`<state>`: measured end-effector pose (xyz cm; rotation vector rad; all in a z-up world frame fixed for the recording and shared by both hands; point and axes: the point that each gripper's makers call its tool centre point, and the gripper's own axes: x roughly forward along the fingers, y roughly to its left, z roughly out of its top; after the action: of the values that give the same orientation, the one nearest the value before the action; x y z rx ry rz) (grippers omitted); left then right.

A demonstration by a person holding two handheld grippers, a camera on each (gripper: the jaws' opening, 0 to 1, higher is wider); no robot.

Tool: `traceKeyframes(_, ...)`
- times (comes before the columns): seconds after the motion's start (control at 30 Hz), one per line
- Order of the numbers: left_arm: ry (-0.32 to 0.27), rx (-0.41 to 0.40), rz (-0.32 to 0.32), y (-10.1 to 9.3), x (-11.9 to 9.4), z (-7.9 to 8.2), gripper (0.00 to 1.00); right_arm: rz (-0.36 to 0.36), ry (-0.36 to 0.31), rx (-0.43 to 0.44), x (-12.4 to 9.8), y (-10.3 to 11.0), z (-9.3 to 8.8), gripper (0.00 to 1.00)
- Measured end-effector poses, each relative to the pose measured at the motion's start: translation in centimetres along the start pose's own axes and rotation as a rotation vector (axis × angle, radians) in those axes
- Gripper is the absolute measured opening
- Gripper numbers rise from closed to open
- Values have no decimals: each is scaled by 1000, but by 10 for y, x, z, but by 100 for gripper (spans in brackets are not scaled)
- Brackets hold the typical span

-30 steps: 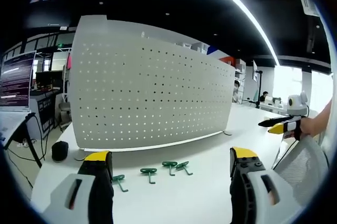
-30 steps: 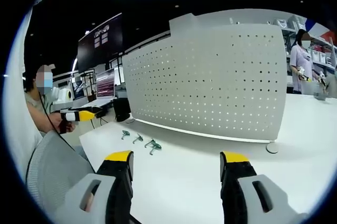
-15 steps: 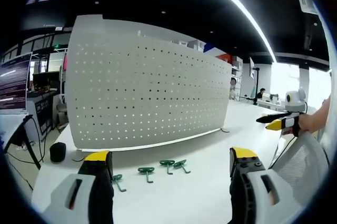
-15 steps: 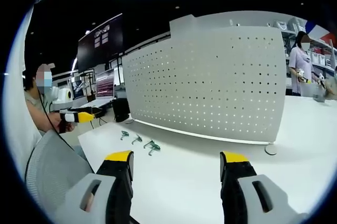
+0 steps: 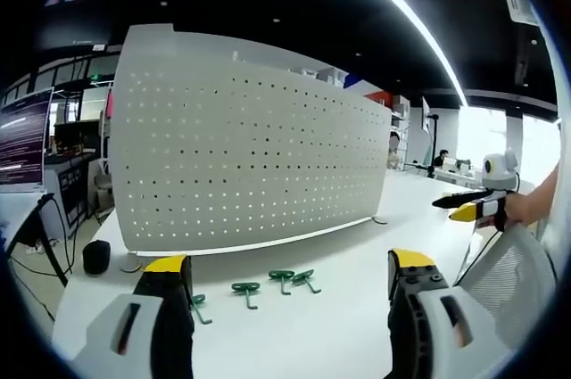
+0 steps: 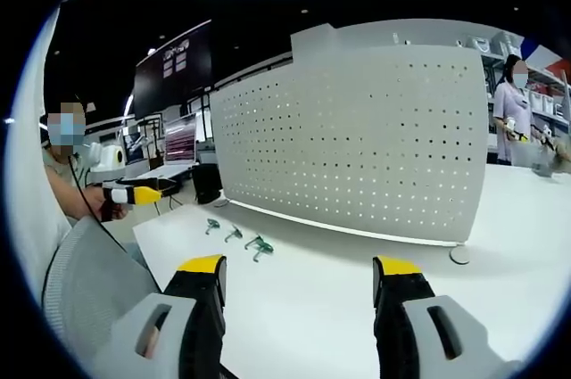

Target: Insert the hook assembly into the mounting plate slot until the hook locks in place.

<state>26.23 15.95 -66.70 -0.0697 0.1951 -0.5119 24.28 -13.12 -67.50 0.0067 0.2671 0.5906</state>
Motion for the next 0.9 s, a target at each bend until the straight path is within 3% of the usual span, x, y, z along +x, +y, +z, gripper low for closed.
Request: traceKeyframes(0.9, -11, -15, 10, 4, -1, 4, 92, -5, -7, 16, 0, -2, 3, 64)
